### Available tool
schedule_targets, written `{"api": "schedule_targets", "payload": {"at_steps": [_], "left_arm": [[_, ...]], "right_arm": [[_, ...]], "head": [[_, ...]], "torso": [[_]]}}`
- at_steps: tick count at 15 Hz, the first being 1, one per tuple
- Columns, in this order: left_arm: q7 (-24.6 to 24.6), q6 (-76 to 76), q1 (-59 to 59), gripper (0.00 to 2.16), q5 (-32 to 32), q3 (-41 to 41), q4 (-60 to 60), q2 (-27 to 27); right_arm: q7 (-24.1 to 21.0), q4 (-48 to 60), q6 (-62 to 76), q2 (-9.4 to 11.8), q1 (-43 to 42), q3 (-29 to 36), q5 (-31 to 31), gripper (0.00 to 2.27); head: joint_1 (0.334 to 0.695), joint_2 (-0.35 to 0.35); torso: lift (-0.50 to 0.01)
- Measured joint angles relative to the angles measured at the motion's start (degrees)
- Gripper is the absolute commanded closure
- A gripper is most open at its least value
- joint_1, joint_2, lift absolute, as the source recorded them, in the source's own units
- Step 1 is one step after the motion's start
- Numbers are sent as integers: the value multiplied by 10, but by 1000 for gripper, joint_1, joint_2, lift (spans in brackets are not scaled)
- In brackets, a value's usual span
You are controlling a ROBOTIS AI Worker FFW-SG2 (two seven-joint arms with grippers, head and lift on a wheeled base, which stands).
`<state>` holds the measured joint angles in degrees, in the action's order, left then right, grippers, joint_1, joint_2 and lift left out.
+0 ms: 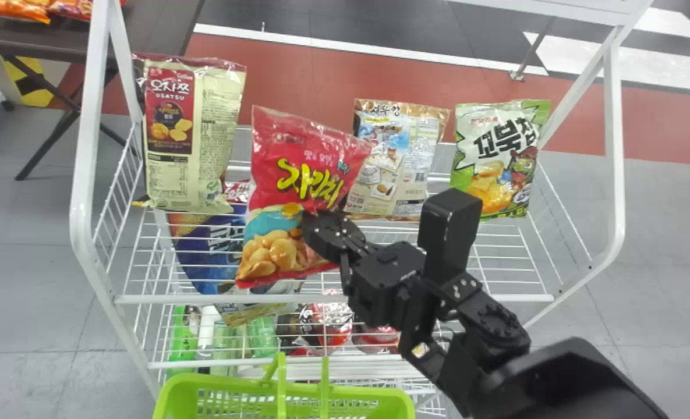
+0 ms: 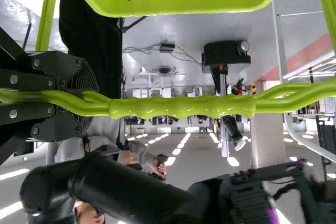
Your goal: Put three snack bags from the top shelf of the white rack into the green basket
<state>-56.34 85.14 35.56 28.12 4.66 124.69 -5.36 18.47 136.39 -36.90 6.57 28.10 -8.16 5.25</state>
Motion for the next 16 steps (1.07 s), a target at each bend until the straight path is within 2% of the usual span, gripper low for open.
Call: {"api": "schedule_targets", "payload": {"at_steps": [2, 3, 6, 10, 13, 16], "left_arm": [[0, 0, -2, 2152, 0, -9, 0, 0], [1, 1, -5, 2152, 1, -13, 0, 0], [3, 1, -8, 2152, 3, -25, 4, 2], [6, -2, -5, 2152, 5, -35, 12, 5], [12, -7, -4, 2152, 5, -33, 12, 7], [15, -11, -5, 2152, 5, -30, 12, 7]], "right_arm": [[0, 63, -2, 0, 70, 23, -4, 2078], [0, 91, -2, 0, 103, 36, -5, 2074], [0, 157, -3, -1, 197, 75, -40, 2078], [13, 166, -65, -1, 242, 114, -57, 2074], [41, 156, -176, -1, 249, 123, -21, 2074], [63, 113, -220, -3, 251, 118, 43, 2074]], "head": [[695, -298], [695, -348], [695, -350], [695, -350], [695, -350], [695, -350]], "torso": [[0], [0], [0], [0], [0], [0]]}}
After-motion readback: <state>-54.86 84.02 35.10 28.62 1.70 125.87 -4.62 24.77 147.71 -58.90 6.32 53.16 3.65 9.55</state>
